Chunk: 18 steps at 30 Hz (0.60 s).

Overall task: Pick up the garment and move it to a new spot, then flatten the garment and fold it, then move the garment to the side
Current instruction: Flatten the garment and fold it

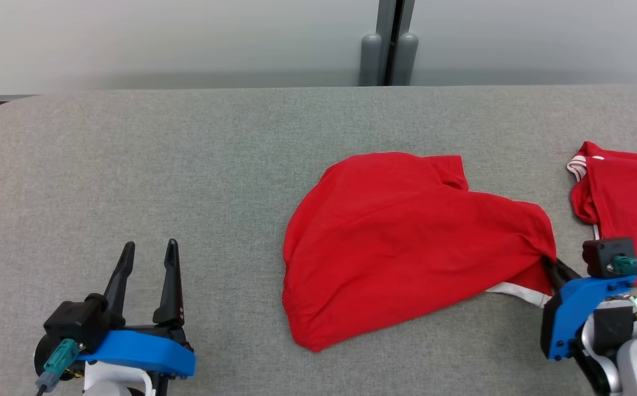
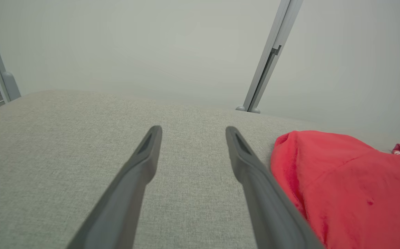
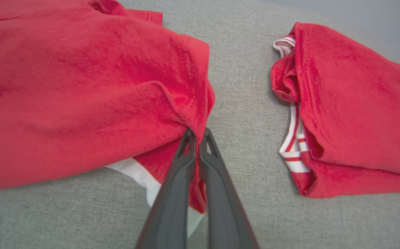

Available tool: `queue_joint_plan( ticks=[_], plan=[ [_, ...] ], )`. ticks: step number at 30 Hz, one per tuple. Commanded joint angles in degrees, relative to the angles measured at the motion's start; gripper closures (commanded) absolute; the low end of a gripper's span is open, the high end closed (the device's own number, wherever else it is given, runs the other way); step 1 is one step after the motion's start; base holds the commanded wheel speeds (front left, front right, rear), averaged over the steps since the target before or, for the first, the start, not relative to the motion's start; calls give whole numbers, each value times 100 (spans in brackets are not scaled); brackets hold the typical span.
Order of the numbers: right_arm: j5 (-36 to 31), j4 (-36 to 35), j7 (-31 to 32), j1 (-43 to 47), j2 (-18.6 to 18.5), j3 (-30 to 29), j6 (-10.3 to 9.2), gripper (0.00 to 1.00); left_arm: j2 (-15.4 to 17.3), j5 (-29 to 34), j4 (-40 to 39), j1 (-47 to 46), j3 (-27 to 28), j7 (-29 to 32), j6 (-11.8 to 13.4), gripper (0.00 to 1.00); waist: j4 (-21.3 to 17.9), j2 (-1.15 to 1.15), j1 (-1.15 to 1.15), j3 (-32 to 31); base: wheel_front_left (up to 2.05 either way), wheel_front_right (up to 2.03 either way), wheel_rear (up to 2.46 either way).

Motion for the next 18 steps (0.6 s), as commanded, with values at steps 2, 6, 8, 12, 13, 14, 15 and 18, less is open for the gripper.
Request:
queue_joint_plan(
  ticks=[2, 6, 8, 12, 13, 14, 15, 18],
  plan=[
    [102, -147, 37, 68, -118, -78, 3, 100, 26, -23, -8, 21, -22, 12, -1, 0, -24, 0, 0, 4, 0, 0, 0],
    [263, -221, -73, 108, -141, -75, 3, 0, 43, -25, -18, 39, -65, 62, -14, 0, -38, 0, 0, 6, 0, 0, 0],
    [348, -327, -280, 229, -38, -99, 4, 0, 41, -14, -20, 55, -107, 82, -6, 0, -26, 0, 0, -29, 0, 0, 0],
    [453, -676, -964, 465, 192, -163, 4, 0, 32, -5, -22, 122, -176, 103, 5, 0, -3, 0, 0, -119, 0, 0, 0],
    [564, -787, -1183, 545, 292, -167, 4, 0, 27, -5, -19, 137, -191, 102, 11, 0, 1, 0, 0, -149, 0, 0, 0],
    [602, -879, -1384, 637, 344, -163, 4, 0, 20, -8, -21, 149, -201, 100, 17, 0, 3, 0, 0, -170, 0, 0, 0],
    [650, -972, -1572, 732, 388, -132, 3, 0, 12, -10, -21, 169, -211, 98, 16, 0, 3, 0, 0, -191, 0, 0, 0],
    [798, -1105, -1940, 946, 511, -87, 4, 0, -9, -12, -10, 246, -277, 126, -23, 0, 4, 0, 0, -253, 0, 0, 0]
  ],
)
